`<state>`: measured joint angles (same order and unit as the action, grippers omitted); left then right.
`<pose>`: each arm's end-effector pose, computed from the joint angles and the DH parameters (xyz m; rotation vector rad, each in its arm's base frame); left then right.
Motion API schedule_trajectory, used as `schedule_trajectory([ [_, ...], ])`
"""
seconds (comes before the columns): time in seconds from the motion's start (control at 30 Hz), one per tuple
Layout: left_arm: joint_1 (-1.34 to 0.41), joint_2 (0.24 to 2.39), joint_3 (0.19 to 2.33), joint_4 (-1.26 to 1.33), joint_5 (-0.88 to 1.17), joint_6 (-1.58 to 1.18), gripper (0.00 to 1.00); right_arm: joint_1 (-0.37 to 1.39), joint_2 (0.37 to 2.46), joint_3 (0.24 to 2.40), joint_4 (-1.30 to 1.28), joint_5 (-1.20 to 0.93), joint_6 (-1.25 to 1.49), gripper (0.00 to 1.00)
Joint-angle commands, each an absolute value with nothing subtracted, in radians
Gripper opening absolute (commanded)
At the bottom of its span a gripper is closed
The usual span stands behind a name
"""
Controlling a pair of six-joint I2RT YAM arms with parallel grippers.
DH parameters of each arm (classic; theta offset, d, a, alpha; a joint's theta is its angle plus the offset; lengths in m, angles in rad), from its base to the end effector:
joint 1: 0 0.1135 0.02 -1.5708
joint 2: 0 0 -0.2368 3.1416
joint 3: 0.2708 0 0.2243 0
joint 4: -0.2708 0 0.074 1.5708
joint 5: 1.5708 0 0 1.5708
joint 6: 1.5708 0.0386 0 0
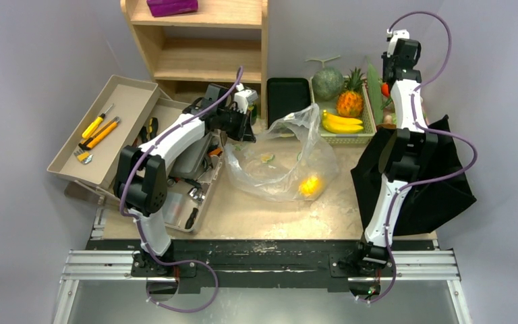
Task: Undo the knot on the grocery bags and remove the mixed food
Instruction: Pick up the fake vegetable from the takeout bag, then place the fake vegetable in the bin.
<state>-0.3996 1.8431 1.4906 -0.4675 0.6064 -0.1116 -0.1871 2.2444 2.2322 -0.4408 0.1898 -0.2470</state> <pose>0.3409 -0.1679 0.2460 0.6359 2.3277 -0.9635 0.4754 -0.0974 0.3070 0.0604 2.0455 -0.4650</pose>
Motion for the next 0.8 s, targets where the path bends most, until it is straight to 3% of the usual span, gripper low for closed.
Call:
schedule_trajectory([
  [0.0, -0.39, 1.804, 1.467, -0.409, 0.627, -0.1, 0.0, -0.199, 2.226, 2.202, -0.428, 0.237, -0.337, 0.03],
  [0.1, -0.387, 1.795, 1.459, -0.411, 0.631, -0.092, 0.0, -0.199, 2.256, 2.231, -0.439, 0.237, -0.359, 0.26],
  [0.4, -0.382, 1.793, 1.465, -0.415, 0.641, -0.075, 0.0, -0.174, 2.223, 2.334, -0.523, 0.185, -0.332, 0.78],
  [0.6, -0.387, 1.783, 1.475, -0.415, 0.642, -0.045, 0.0, -0.105, 2.033, 2.237, -0.577, -0.123, -0.282, 0.86],
  [0.77, -0.397, 1.752, 1.489, -0.414, 0.649, -0.007, 0.0, -0.017, 1.897, 2.253, -0.768, -0.489, -0.216, 0.89],
])
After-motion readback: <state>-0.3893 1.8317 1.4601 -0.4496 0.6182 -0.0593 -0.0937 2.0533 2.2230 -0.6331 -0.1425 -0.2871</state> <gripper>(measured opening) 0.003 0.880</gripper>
